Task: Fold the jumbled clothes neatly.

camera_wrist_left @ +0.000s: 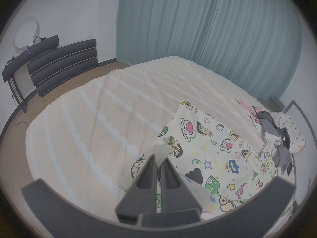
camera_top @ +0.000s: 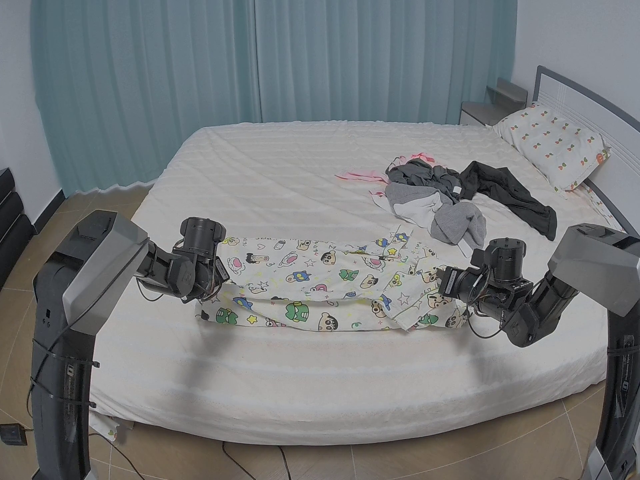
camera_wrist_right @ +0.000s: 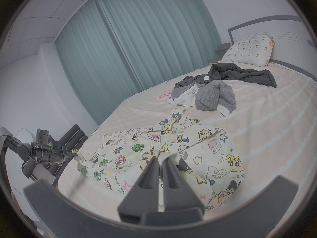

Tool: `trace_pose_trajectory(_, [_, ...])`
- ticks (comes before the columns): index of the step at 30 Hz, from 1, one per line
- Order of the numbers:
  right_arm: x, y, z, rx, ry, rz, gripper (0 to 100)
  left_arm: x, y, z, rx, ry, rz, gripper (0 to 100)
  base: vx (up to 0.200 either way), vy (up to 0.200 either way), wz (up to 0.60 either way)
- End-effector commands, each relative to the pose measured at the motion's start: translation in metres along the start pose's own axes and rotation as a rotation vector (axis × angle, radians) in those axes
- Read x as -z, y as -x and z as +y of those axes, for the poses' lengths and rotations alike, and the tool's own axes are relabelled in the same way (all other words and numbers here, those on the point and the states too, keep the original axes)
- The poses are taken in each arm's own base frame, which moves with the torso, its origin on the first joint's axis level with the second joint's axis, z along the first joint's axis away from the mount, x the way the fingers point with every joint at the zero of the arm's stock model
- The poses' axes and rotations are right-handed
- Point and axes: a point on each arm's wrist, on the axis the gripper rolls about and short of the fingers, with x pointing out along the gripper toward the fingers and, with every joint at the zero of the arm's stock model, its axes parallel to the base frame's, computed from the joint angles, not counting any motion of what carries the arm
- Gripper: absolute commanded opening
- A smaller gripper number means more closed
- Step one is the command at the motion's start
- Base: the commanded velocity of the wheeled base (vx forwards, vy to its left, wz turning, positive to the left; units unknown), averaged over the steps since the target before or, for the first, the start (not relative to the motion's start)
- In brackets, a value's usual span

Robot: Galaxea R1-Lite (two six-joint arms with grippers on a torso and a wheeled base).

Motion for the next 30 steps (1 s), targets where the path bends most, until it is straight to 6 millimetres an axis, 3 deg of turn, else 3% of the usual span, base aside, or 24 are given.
trace_pose_trajectory(1, [0.007,-0.015,-0.005,0.031,-0.004,0.0,0,0.01,-0.026,-0.001,-0.017,0.005,0.027,0,0.0,0.0,0.0])
trace_pose_trajectory(7, [0.007,-0.023,-0.008,0.051,-0.014,-0.019,0,0.012,-0.038,-0.005,-0.005,0.015,0.018,0,0.0,0.0,0.0])
trace_pose_trajectory(8, [0.008,-0.023,-0.008,0.054,-0.014,-0.016,0,0.011,-0.039,-0.007,0.001,0.026,0.014,100,0.0,0.0,0.0])
trace_pose_trajectory(15, [0.012,-0.028,-0.01,0.057,-0.019,-0.011,0,0.001,-0.049,-0.015,0.035,0.129,-0.023,100,0.0,0.0,0.0])
trace_pose_trajectory(21, [0.013,-0.033,-0.011,0.073,-0.049,-0.022,0,-0.013,-0.05,-0.006,0.024,0.193,-0.042,100,0.0,0.0,0.0])
trace_pose_trajectory(26, [0.015,-0.033,-0.012,0.084,-0.053,0.003,0,-0.026,-0.038,0.012,-0.004,0.248,0.006,100,0.0,0.0,0.0])
trace_pose_trajectory(29, [0.014,-0.035,-0.012,0.078,-0.062,-0.002,0,-0.036,-0.021,0.021,0.04,0.301,0.063,100,0.0,0.0,0.0])
trace_pose_trajectory(30, [0.014,-0.037,-0.012,0.076,-0.077,-0.003,100,-0.039,-0.013,0.023,0.056,0.311,0.082,100,0.0,0.0,0.0])
